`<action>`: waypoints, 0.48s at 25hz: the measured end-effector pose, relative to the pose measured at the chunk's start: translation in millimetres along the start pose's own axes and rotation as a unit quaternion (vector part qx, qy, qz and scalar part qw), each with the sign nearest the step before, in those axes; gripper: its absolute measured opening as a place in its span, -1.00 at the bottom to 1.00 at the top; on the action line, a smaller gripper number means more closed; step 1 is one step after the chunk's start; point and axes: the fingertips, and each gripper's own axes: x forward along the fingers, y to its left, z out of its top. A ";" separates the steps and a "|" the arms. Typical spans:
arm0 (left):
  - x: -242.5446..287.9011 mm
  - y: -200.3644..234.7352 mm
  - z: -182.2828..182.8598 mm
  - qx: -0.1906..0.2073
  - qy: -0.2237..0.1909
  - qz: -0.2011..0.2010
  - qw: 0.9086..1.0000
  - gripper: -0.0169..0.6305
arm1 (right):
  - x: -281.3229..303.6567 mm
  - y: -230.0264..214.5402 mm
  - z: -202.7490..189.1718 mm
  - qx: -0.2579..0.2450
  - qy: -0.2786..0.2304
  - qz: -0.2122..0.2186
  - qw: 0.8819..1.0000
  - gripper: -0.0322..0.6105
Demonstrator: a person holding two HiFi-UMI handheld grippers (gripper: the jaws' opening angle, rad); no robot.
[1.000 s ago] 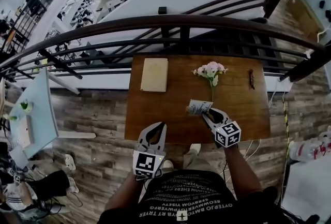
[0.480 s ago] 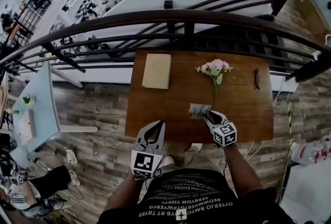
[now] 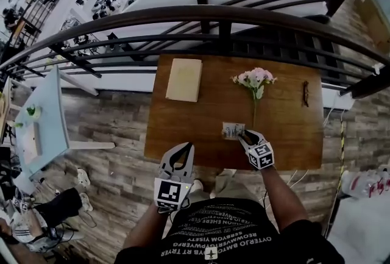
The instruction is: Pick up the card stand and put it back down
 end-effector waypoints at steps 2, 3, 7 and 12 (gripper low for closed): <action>2.6 -1.0 -1.5 0.001 0.003 0.003 1.000 -0.88 | 5.6 -2.8 -7.4 0.002 0.002 0.001 1.000 -0.47; 3.6 -1.7 -2.3 0.002 0.005 0.005 1.000 -0.88 | 8.2 -4.0 -10.7 0.003 0.003 0.001 1.000 -0.47; 3.5 -1.6 -4.4 0.004 0.012 0.009 1.000 -0.88 | 15.3 -4.1 -19.1 0.001 0.006 0.002 1.000 -0.46; -0.2 -3.6 -7.2 0.006 0.018 0.011 1.000 -0.87 | 17.8 -2.8 -25.1 -0.005 0.003 0.007 1.000 -0.46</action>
